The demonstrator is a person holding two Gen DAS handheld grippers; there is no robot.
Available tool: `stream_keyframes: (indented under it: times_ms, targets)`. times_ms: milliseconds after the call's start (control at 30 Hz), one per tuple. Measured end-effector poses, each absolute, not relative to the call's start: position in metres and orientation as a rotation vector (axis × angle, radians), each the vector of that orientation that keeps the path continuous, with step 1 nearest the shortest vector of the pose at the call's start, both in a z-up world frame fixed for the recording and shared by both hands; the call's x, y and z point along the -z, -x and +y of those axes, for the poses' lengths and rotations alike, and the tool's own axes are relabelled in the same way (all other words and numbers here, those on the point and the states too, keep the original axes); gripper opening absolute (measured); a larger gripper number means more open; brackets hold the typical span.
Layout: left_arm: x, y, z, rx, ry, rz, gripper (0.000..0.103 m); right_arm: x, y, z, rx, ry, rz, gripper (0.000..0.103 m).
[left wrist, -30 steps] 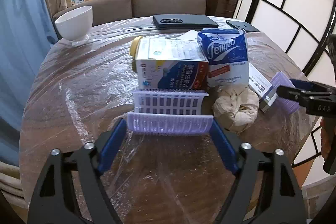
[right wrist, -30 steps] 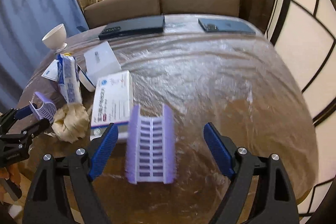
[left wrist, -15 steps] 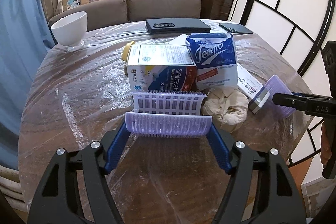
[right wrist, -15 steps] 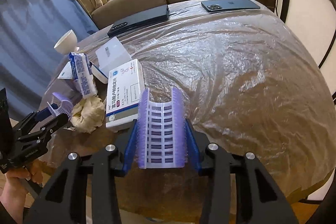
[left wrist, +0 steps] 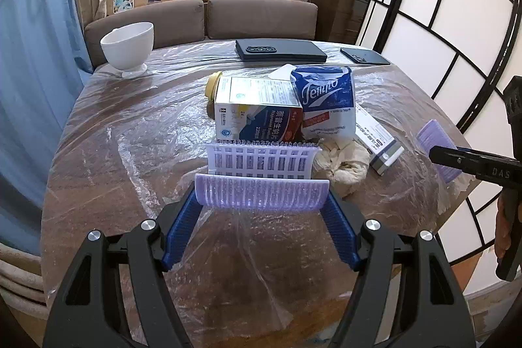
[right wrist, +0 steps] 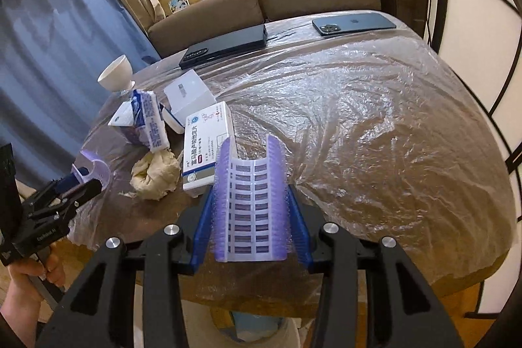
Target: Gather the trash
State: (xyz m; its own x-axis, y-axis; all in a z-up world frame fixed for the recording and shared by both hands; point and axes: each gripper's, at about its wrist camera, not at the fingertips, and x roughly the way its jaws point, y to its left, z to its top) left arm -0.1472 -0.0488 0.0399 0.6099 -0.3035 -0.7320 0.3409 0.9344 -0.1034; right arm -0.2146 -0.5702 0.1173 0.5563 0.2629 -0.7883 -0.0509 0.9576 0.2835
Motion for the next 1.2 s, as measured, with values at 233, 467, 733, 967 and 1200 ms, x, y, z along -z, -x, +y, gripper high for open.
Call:
stream_keyframes:
  times_ms: [233,467,733,967,1200]
  targets:
    - [-0.042,0.158,-0.047,0.376,-0.047,0.844,0.073,-0.121,0.228,-0.559,-0.205,-0.208,0.967,0.042]
    - [-0.047,0.174,-0.048,0.391,-0.061,0.846,0.073,-0.125,0.242,-0.547,-0.231,-0.180,0.969,0.042]
    - [-0.056,0.192,-0.048,0.414,-0.064,0.840,0.073,-0.130,0.255,-0.537,-0.261,-0.147,0.968,0.042]
    - [-0.059,0.208,-0.048,0.442,-0.078,0.849,0.073,-0.133,0.268,-0.531,-0.293,-0.122,0.975,0.042]
    - [-0.058,0.224,-0.048,0.468,-0.092,0.865,0.073,-0.132,0.281,-0.525,-0.316,-0.109,0.994,0.042]
